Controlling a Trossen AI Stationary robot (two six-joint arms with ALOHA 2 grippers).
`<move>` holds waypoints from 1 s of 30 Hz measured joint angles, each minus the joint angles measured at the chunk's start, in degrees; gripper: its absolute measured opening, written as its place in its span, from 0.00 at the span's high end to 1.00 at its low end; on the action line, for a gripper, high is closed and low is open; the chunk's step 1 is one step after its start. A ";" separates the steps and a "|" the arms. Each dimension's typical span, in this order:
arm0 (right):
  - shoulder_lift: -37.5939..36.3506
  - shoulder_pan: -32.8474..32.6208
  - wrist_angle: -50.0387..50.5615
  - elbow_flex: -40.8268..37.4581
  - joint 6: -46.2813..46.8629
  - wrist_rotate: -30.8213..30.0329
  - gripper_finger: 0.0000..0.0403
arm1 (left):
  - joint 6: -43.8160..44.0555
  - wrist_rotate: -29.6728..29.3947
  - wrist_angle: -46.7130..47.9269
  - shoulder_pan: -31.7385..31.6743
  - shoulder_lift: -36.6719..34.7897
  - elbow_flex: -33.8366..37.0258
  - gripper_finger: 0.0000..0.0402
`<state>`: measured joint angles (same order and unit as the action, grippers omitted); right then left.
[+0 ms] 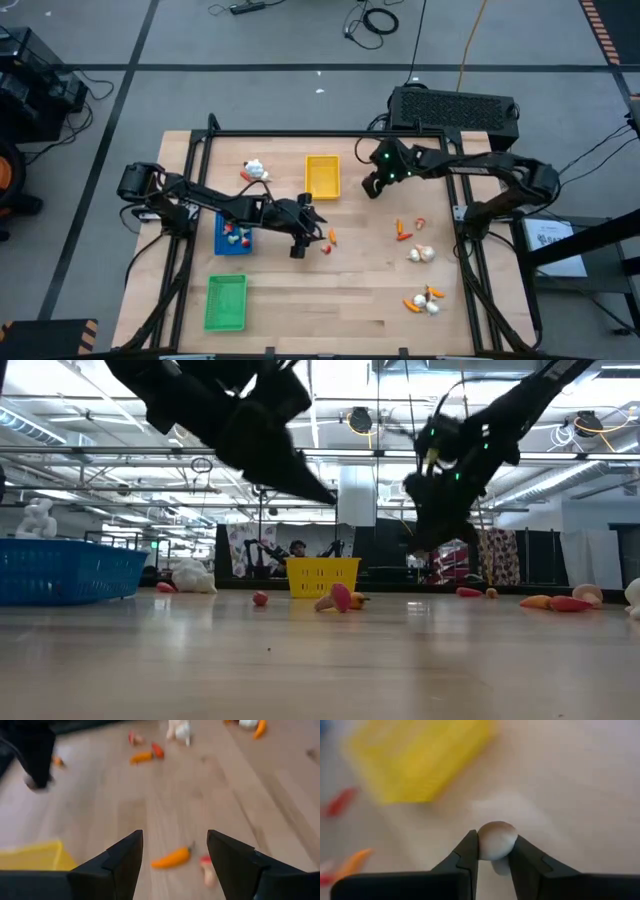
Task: Sort produce into baskets
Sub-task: Put the brown mushroom into the blue bin
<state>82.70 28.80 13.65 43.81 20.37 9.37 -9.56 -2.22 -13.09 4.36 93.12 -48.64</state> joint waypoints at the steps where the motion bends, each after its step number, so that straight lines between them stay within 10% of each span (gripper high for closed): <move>1: -0.88 -1.14 -0.27 -0.01 -0.08 2.01 0.81 | -0.77 -0.01 -1.47 0.00 -0.01 0.00 0.43; 10: -3.80 -12.67 -12.20 0.00 -0.22 20.00 0.81 | -11.73 0.09 -12.99 0.35 -0.02 0.00 0.43; 30: -3.63 -22.34 -19.49 0.02 1.63 20.79 0.81 | -25.92 -1.33 -23.89 3.17 3.63 -0.04 0.43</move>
<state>79.07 6.46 -5.84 43.83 22.00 30.15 -35.48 -3.55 -36.98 7.53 96.75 -48.69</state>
